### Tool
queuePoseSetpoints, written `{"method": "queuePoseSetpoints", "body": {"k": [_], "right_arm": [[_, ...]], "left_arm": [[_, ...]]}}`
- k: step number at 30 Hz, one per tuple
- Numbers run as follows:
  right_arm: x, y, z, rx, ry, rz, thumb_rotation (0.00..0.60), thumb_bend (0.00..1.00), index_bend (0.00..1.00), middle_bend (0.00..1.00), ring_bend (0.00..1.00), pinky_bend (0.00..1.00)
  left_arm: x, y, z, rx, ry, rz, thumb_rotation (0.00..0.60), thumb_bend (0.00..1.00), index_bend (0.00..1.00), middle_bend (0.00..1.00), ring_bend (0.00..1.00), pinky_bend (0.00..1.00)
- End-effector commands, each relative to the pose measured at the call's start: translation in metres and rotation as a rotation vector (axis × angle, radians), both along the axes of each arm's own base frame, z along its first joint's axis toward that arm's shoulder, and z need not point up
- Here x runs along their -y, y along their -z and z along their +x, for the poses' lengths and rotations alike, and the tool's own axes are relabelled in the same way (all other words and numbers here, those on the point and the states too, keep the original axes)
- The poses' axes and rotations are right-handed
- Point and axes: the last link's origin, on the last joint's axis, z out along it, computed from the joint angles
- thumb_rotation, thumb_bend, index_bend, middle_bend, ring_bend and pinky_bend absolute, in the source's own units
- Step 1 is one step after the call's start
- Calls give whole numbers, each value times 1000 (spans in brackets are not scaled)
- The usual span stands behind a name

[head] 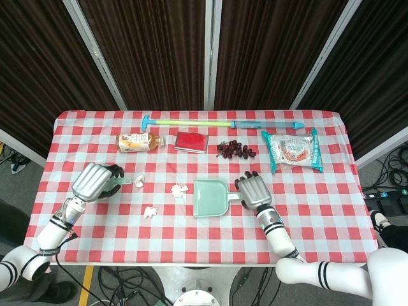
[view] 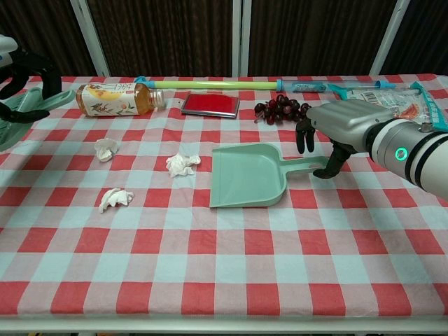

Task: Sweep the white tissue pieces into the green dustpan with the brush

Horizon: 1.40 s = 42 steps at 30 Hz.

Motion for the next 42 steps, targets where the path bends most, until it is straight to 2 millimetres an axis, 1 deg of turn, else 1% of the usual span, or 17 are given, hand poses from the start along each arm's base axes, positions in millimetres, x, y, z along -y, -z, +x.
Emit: {"method": "queuePoseSetpoints", "body": {"k": [1, 7, 15, 19, 22, 25, 27, 30, 36, 42], "right_arm": [[1, 3, 0, -9, 3, 1, 600, 167, 423, 397, 189, 221], [1, 6, 1, -12, 7, 6, 600, 217, 448, 421, 208, 222], [0, 11, 4, -12, 4, 18, 600, 231, 473, 437, 219, 223], [-1, 14, 6, -13, -2, 23, 600, 274, 517, 466, 243, 222], [-1, 14, 8, -5, -5, 21, 600, 327, 580, 512, 282, 227], [-1, 8, 11, 13, -1, 26, 600, 341, 612, 534, 299, 230], [0, 0, 13, 7, -6, 26, 600, 346, 623, 541, 306, 231], [3, -11, 16, -25, -12, 26, 600, 348, 631, 548, 311, 231], [9, -27, 22, -50, 21, 27, 600, 349, 637, 554, 317, 231], [13, -29, 24, -63, 50, 31, 600, 349, 641, 557, 321, 231]], "left_arm": [[0, 0, 0, -1, -2, -2, 600, 417, 508, 552, 747, 904], [0, 2, -1, -5, -5, -6, 600, 417, 508, 552, 746, 904], [-1, 2, -3, -8, -10, -11, 600, 418, 508, 552, 744, 903], [-2, 3, -4, -10, -12, -14, 600, 418, 508, 552, 744, 904], [-4, 4, -7, -12, -18, -17, 600, 418, 508, 552, 744, 904], [-8, 7, -12, -12, -31, -23, 600, 418, 508, 552, 744, 904], [-12, 9, -15, -17, -38, -30, 600, 419, 508, 552, 744, 903], [-19, 13, -18, -26, -46, -36, 600, 419, 508, 552, 744, 903], [-34, 22, -23, -29, -76, -55, 600, 422, 508, 552, 744, 902], [-47, 33, -17, 19, -95, -76, 600, 427, 508, 552, 744, 901]]}}
